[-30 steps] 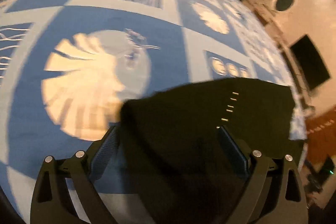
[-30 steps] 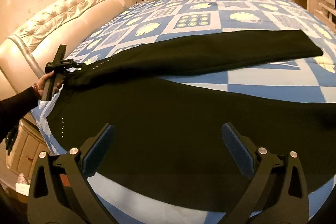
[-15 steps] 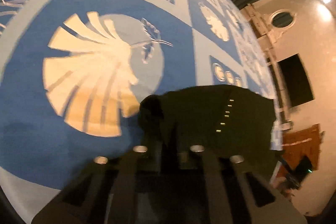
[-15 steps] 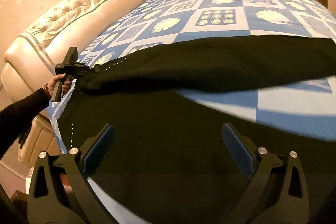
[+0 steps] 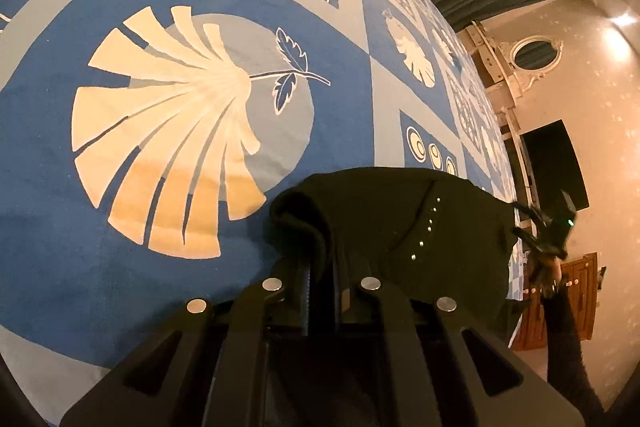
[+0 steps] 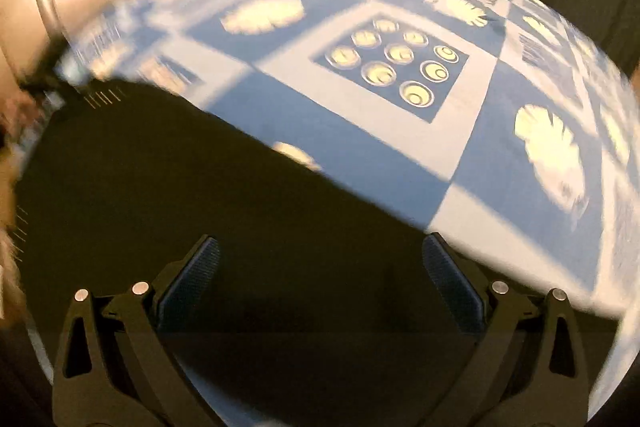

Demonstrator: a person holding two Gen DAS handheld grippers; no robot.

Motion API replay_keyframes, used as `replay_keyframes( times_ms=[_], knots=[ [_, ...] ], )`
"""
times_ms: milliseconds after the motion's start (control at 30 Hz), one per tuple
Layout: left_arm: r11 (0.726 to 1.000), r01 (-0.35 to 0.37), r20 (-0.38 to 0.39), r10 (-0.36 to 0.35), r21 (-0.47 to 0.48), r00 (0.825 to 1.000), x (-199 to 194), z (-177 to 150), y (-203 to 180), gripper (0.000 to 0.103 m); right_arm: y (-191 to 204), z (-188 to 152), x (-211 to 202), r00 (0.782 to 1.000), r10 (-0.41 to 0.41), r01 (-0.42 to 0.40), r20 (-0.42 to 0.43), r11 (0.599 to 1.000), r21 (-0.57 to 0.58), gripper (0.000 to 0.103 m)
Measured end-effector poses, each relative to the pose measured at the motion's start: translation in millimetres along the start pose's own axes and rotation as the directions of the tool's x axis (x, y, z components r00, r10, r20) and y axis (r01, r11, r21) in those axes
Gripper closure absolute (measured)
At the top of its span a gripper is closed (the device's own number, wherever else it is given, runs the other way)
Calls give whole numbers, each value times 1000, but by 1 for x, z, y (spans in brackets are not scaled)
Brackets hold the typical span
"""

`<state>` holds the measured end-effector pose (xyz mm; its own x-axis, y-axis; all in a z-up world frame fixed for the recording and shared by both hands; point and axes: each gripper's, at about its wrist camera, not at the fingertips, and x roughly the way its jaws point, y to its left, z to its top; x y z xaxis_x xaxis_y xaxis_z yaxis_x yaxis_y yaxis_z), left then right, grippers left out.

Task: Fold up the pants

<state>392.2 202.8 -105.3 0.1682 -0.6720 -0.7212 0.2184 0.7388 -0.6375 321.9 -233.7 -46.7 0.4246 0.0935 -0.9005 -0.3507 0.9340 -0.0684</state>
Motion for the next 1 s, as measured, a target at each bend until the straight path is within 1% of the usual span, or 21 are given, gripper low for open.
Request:
replay_keyframes(
  times_ms=[67, 200, 300, 367, 400, 433, 467, 500, 533, 567, 600, 633, 700, 767, 833, 867, 900, 1000],
  knots=[
    [1000, -3, -4, 3, 7, 1000, 1, 1, -1, 95, 4, 10, 18, 999, -5, 2, -44, 997, -78, 2],
    [1000, -28, -1, 28, 13, 1000, 2, 7, -4, 93, 11, 26, 39, 994, 51, -64, -96, 988, -142, 2],
    [1000, -29, 15, 29, 11, 999, 5, 9, -4, 93, 9, 30, 50, 987, 99, -115, -124, 985, -129, 2],
    [1000, -10, 16, 10, -9, 1000, 7, 11, 0, 93, 5, 30, 55, 981, 133, -144, -144, 987, -69, 2],
    [1000, -1, 14, 2, -20, 1000, 7, 11, 1, 93, 6, 30, 55, 979, 142, -150, -147, 988, -46, 3],
    [1000, 8, 12, -7, -28, 1000, 6, 12, 3, 93, 8, 28, 53, 979, 142, -150, -148, 987, -48, 6],
    [1000, 9, 12, -9, -25, 1000, 6, 11, 3, 93, 11, 27, 49, 978, 147, -157, -147, 986, -58, 18],
    [1000, 1, 16, -1, -8, 1000, 5, 11, 1, 94, 14, 27, 44, 978, 151, -162, -142, 985, -66, 35],
    [1000, -14, 24, 13, 13, 1000, 5, 10, -3, 94, 18, 26, 39, 979, 150, -162, -136, 984, -76, 45],
    [999, -26, 29, 25, 27, 999, 5, 10, -5, 94, 24, 25, 34, 981, 139, -152, -135, 984, -93, 61],
    [998, -39, 37, 38, 43, 999, 5, 9, -8, 94, 29, 25, 32, 984, 121, -136, -133, 984, -111, 70],
    [998, -41, 43, 39, 47, 998, 6, 8, -9, 94, 36, 23, 28, 988, 91, -107, -127, 985, -133, 73],
    [999, -28, 53, 26, 34, 998, 5, 8, -8, 94, 43, 21, 25, 992, 51, -69, -114, 985, -158, 84],
    [1000, -20, 64, 19, 22, 998, 4, 8, -7, 94, 48, 18, 16, 997, 13, -26, -81, 985, -173, 90],
    [999, -24, 83, 22, 28, 996, 1, 7, -9, 94, 51, 14, 5, 999, -19, 14, -28, 985, -170, 90],
    [999, -24, 97, 21, 35, 995, -1, 7, -10, 94, 55, 11, -4, 999, -39, 40, 11, 986, -163, 91],
    [999, -12, 126, 7, 44, 992, -6, 6, -12, 95, 57, 7, -12, 997, -57, 63, 43, 986, -153, 91],
    [996, 71, 196, -79, 45, 977, -20, 2, -20, 95, 67, -11, -38, 986, -99, 115, 136, 987, -115, 91]
  ],
)
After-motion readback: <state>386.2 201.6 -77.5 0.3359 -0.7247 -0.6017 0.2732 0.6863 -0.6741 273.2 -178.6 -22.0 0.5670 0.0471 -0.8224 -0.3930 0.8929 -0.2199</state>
